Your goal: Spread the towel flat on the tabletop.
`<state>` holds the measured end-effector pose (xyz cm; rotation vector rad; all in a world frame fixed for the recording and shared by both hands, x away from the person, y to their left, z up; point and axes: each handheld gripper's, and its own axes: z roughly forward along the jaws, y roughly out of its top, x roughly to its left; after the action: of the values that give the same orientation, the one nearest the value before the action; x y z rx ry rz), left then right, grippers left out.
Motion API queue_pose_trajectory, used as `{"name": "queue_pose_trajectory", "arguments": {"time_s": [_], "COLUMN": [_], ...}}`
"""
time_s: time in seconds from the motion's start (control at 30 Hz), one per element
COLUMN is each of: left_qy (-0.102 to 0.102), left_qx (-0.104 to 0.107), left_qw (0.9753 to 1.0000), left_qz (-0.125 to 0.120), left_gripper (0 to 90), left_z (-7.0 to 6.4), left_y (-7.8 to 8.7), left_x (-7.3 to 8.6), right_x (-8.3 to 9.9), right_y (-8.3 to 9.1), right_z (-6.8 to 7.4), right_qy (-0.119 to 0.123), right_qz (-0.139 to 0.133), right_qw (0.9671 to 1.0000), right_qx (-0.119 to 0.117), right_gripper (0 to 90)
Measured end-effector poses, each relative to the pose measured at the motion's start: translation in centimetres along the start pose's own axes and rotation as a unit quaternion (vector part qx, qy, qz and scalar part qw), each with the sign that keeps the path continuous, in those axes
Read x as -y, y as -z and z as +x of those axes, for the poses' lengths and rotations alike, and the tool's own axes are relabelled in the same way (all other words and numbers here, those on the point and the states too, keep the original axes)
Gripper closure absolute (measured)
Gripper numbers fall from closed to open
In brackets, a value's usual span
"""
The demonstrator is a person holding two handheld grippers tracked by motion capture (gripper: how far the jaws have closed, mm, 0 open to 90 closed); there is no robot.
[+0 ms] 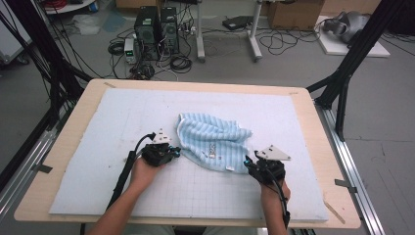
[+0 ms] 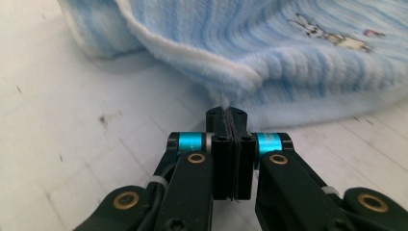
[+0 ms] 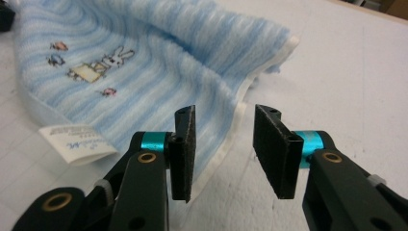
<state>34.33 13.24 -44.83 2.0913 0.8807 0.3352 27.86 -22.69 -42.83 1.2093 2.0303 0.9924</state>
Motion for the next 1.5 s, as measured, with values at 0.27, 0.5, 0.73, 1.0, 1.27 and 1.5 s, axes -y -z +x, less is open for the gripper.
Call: {"name": "queue_pose_trajectory", "arguments": {"time_s": [0.27,0.5,0.73,1.0,1.27,1.5], "left_qy": [0.020,0.024,0.025,0.054,0.078,0.019], "left_qx": [0.028,0.034,0.032,-0.002,-0.001,-0.006], "left_qw": [0.9994,0.9991,0.9990,0.9957,0.9955,0.9996], "left_qz": [-0.009,-0.007,-0.021,-0.075,-0.055,-0.019], "left_gripper": [89.0,89.3,89.9,64.0,48.2,80.6], "left_z": [-1.3,-2.8,-4.7,-4.8,-3.5,-5.1], "left_y": [3.7,6.0,7.6,8.3,5.2,3.6], "left_x": [3.4,5.4,7.0,6.0,3.7,3.7], "right_x": [0.8,1.6,2.8,4.5,4.2,4.0], "right_y": [0.4,-0.6,1.6,4.5,4.8,3.0], "right_z": [1.0,2.5,4.1,4.9,5.2,4.9], "right_qy": [-0.004,-0.015,-0.005,-0.002,-0.003,0.012], "right_qz": [0.017,0.062,0.059,0.044,0.011,0.046], "right_qw": [0.9998,0.9976,0.9970,0.9988,0.9997,0.9977], "right_qx": [-0.003,-0.029,-0.050,-0.020,-0.023,-0.049], "right_gripper": [59.8,70.2,87.5,61.5,35.2,49.8]}}
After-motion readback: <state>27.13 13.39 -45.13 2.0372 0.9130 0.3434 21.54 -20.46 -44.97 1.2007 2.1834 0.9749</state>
